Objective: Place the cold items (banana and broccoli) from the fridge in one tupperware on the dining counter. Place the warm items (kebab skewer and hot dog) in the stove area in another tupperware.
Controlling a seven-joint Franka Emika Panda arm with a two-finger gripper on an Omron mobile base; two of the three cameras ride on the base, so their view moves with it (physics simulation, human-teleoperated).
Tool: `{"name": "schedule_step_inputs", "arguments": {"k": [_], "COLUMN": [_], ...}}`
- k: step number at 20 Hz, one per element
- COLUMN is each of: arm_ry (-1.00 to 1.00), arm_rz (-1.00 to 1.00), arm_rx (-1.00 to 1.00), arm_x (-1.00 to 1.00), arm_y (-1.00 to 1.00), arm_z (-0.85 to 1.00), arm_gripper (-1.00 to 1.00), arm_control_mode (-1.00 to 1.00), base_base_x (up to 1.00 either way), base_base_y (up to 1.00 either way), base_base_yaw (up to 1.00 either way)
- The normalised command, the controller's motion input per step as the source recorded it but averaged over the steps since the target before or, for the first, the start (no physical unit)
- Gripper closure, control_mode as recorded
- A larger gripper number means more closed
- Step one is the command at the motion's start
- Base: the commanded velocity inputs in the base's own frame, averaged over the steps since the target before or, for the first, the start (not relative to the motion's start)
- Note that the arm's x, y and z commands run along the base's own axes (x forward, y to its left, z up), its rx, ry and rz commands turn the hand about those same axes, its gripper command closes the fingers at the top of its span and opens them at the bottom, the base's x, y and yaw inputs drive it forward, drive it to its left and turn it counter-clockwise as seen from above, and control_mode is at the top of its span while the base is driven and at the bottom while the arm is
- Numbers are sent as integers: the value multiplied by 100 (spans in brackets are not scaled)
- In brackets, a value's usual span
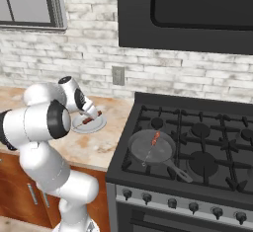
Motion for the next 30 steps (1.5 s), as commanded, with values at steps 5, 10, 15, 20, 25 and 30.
{"name": "schedule_step_inputs", "arguments": {"k": [5, 10, 15, 20, 25, 30], "arm_ry": [3, 0, 0, 2, 3, 5], "arm_rz": [-1, 0, 0, 0, 0, 0], "arm_rx": [0, 0, 0, 0, 0, 0], "arm_x": [27, 21, 28, 36, 33, 32], "arm_y": [8, 0, 0, 0, 0, 0], "arm_z": [-22, -29, -27, -27, -27, -27], "arm_gripper": [-100, -100, -100, -100, -100, -100], "arm_control_mode": [-100, -100, -100, -100, -100, -100], "base_base_x": [0, 0, 0, 0, 0, 0], "base_base_y": [0, 0, 0, 0, 0, 0], "base_base_yaw": [0, 0, 0, 0, 0, 0]}}
